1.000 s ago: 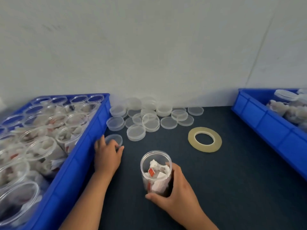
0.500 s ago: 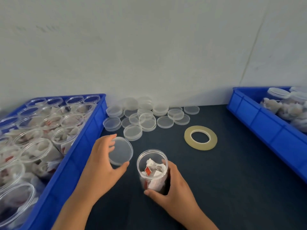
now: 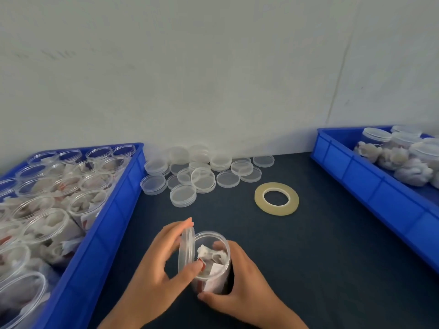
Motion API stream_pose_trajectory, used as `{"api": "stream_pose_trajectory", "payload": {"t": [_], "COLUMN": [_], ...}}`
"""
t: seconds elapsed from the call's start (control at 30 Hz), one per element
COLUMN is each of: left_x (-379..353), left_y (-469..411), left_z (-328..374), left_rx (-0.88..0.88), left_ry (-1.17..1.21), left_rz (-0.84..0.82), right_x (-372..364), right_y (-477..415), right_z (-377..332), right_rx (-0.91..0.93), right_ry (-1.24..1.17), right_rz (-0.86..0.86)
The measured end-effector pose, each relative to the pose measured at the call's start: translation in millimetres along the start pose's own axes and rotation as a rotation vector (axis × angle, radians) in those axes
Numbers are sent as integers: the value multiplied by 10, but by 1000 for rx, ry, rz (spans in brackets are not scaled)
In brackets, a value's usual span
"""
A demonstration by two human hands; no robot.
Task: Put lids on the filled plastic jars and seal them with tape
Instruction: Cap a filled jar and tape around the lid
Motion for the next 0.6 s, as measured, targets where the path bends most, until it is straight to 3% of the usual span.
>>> {"api": "stream_pose_trajectory", "payload": {"t": [0.07,0.13,0.27,0.6], "left_x": [-32,-48,-228,-599], "left_y": [-34,-73,-135,1], "left_z": [70,203,386,475], "left_rx": [-6,-49,-7,41], "left_ry": [-51,-250,-590,-921], "left_rz": [27,43,-63,-7], "right_x": [-36,-59,-58,-93], "right_y": [28,48,50,43], "right_z": [26,40,-4,-6], "right_rx": [-24,-37,-29,-36], "right_ry": [-25,-32,-36,14], "right_rz": [-25,-31,-11,-32]}}
Point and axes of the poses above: each hand's wrist, its own y-axis away from the middle knuckle, its own x-axis out of the back of the hand, z = x × y, the point moved 7 cm from there along -y, towards the middle knuckle, and after that the axes turned 10 degrees about x, right-handed, at the moved point
